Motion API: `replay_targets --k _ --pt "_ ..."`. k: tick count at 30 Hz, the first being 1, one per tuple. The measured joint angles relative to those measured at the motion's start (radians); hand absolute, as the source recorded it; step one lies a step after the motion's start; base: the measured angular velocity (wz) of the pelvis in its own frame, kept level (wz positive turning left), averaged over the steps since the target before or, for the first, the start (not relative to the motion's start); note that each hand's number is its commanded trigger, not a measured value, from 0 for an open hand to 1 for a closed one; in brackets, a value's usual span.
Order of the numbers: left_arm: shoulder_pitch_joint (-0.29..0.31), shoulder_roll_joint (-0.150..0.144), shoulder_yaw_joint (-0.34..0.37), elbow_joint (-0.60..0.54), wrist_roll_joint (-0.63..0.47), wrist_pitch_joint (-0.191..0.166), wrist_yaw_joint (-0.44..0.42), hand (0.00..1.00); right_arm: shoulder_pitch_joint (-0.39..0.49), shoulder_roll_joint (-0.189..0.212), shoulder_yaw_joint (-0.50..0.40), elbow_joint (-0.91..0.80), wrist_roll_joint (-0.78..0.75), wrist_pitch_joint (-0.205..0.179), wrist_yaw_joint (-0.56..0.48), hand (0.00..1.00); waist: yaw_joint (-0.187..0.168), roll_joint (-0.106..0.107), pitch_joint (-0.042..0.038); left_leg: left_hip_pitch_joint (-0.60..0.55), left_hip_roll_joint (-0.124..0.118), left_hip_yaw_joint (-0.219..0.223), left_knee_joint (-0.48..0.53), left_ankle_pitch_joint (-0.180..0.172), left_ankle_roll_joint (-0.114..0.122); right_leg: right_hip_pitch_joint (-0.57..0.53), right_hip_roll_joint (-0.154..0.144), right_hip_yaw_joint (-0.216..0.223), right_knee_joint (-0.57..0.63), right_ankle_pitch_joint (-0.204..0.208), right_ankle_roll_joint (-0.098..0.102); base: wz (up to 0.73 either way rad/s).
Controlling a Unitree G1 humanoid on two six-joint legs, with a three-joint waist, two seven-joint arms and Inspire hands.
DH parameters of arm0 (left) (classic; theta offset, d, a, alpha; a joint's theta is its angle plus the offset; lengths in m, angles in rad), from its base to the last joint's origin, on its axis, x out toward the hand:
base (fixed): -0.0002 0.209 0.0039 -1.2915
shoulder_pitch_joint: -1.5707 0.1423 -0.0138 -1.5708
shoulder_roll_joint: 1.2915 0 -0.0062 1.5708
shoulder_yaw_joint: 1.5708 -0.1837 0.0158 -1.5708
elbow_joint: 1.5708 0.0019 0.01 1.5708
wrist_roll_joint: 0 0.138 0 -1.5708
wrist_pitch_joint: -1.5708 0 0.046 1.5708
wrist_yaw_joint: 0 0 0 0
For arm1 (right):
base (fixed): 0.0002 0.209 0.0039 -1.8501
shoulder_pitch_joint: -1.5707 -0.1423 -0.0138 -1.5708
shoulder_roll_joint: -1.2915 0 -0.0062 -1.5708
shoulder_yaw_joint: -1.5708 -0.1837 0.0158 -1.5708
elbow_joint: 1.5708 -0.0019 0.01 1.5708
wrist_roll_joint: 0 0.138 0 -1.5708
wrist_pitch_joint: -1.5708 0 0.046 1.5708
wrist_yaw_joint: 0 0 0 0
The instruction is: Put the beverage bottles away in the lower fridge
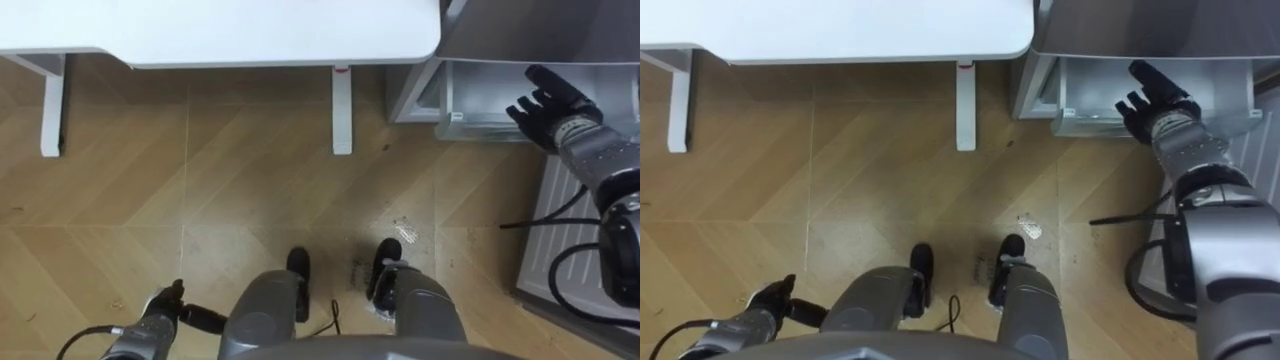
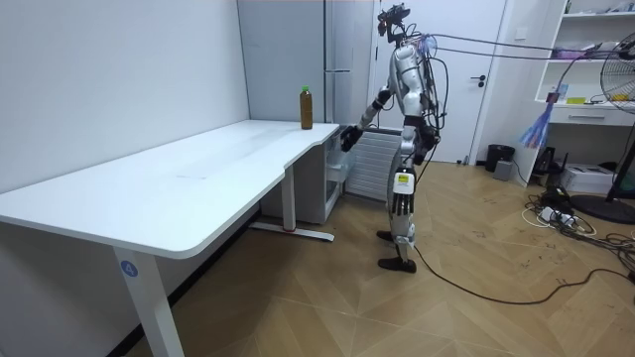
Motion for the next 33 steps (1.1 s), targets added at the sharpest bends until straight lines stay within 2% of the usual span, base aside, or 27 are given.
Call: replay_targets --k 2,4,5,6,7,9,13,14,17,18,21,22,23,26,27,31,33 --pt "0.011 0.005 0.015 0.002 0.005 -0.001 -0.004 0.00 0.011 -0.014 -0.001 0.024 -0.052 0.000 0.030 0.00 -0.006 0.000 -0.0010 0.021 0.004 -0.003 -0.002 0.000 0.000 0.037 0.008 -0.005 -0.028 0.007 0.004 0.14" --pt "0.017 0.009 0.027 0.004 0.004 -0.002 -0.009 0.00 0.029 -0.039 0.000 0.025 -0.108 0.000 0.052 0.00 -0.012 0.000 -0.0053 0.037 0.004 -0.011 -0.009 0.000 0.000 0.067 0.011 -0.013 -0.051 0.012 0.010 0.16" --pt "0.018 0.014 0.033 0.005 0.005 -0.003 -0.014 0.00 0.043 -0.053 -0.002 0.024 -0.146 -0.003 0.065 0.00 -0.018 0.000 -0.0092 0.045 0.004 -0.016 -0.012 0.000 0.000 0.083 0.011 -0.022 -0.062 0.015 0.012 0.22" --pt "0.021 0.019 0.046 0.009 0.006 -0.004 -0.022 0.00 0.060 -0.064 -0.002 0.024 -0.186 -0.005 0.078 0.00 -0.025 0.001 -0.0211 0.050 0.003 -0.025 -0.016 0.000 0.000 0.099 0.012 -0.032 -0.076 0.018 0.014 0.23" --pt "0.022 0.022 0.048 0.011 0.006 -0.005 -0.025 0.00 0.066 -0.067 -0.003 0.025 -0.205 -0.005 0.085 0.00 -0.029 0.001 -0.0222 0.060 0.003 -0.029 -0.019 0.000 0.000 0.113 0.013 -0.036 -0.083 0.020 0.015 0.22" --pt "0.042 0.029 0.077 0.010 0.015 -0.016 -0.032 0.00 0.119 -0.069 -0.003 0.028 -0.293 -0.021 0.127 0.00 -0.038 0.003 -0.0315 0.111 0.005 -0.040 -0.032 -0.001 0.001 0.183 0.020 -0.049 -0.121 0.024 0.019 0.15" --pt "0.060 0.029 0.121 0.001 0.015 -0.031 -0.032 0.00 0.186 -0.069 -0.003 0.023 -0.450 -0.022 0.174 0.00 -0.040 0.006 -0.0389 0.186 0.009 -0.041 -0.075 -0.002 0.001 0.259 0.028 -0.055 -0.157 0.027 0.022 0.03" --pt "0.062 0.029 0.124 -0.007 0.019 -0.031 -0.029 0.00 0.206 -0.069 -0.003 0.016 -0.489 -0.022 0.184 0.00 -0.045 0.007 -0.0435 0.197 0.009 -0.044 -0.083 -0.003 0.001 0.268 0.028 -0.059 -0.156 0.024 0.023 0.04" --pt "0.077 0.025 0.131 -0.054 0.062 -0.034 -0.022 0.00 0.260 -0.067 -0.003 -0.021 -0.588 -0.026 0.210 0.00 -0.049 0.006 -0.0438 0.237 0.009 -0.043 -0.103 -0.002 0.001 0.299 0.029 -0.057 -0.158 0.017 0.025 0.00" --pt "0.086 0.023 0.130 -0.073 0.060 -0.037 -0.017 0.00 0.292 -0.060 0.001 -0.027 -0.628 -0.040 0.217 0.00 -0.054 0.004 -0.0433 0.262 0.009 -0.044 -0.116 -0.002 0.001 0.322 0.029 -0.061 -0.159 0.011 0.027 0.04" --pt "0.114 0.022 0.130 -0.094 0.060 -0.067 0.001 0.00 0.366 -0.035 0.006 -0.035 -0.689 -0.049 0.227 0.00 -0.065 -0.011 -0.0428 0.323 0.009 -0.045 -0.144 -0.003 0.000 0.371 0.030 -0.065 -0.158 -0.008 0.031 0.05" --pt "0.128 0.022 0.135 -0.094 0.061 -0.082 0.010 0.00 0.412 -0.023 0.007 -0.036 -0.709 -0.057 0.239 0.00 -0.063 -0.021 -0.0431 0.350 0.009 -0.045 -0.156 -0.004 -0.002 0.393 0.030 -0.066 -0.159 -0.016 0.033 0.04" --pt "0.141 0.016 0.158 -0.094 0.062 -0.088 0.023 0.00 0.454 -0.004 0.006 -0.036 -0.734 -0.061 0.240 0.00 -0.064 -0.025 -0.0474 0.368 0.010 -0.046 -0.162 -0.006 -0.005 0.408 0.031 -0.066 -0.158 -0.024 0.034 0.00" --pt "0.153 -0.008 0.226 -0.088 0.082 -0.090 0.045 0.00 0.547 0.035 -0.004 -0.027 -0.776 -0.061 0.243 0.00 -0.069 -0.045 -0.0446 0.397 0.011 -0.046 -0.166 -0.010 -0.007 0.444 0.033 -0.074 -0.174 -0.028 0.037 0.05" --pt "0.156 -0.012 0.245 -0.088 0.082 -0.092 0.048 0.00 0.575 0.052 -0.004 -0.026 -0.790 -0.061 0.242 0.00 -0.069 -0.051 -0.0396 0.411 0.011 -0.045 -0.170 -0.012 -0.007 0.458 0.033 -0.075 -0.177 -0.030 0.039 0.04" --pt "0.160 -0.020 0.251 -0.107 0.083 -0.104 0.051 0.00 0.630 0.096 -0.004 -0.027 -0.804 -0.064 0.252 0.00 -0.066 -0.052 -0.0380 0.428 0.011 -0.045 -0.171 -0.024 -0.002 0.479 0.034 -0.075 -0.186 -0.033 0.044 0.00" --pt "0.163 -0.038 0.261 -0.120 0.083 -0.120 0.058 0.00 0.644 0.132 -0.003 -0.025 -0.803 -0.081 0.260 0.00 -0.066 -0.049 -0.0363 0.446 0.011 -0.045 -0.173 -0.028 -0.002 0.497 0.035 -0.075 -0.192 -0.034 0.048 0.00"
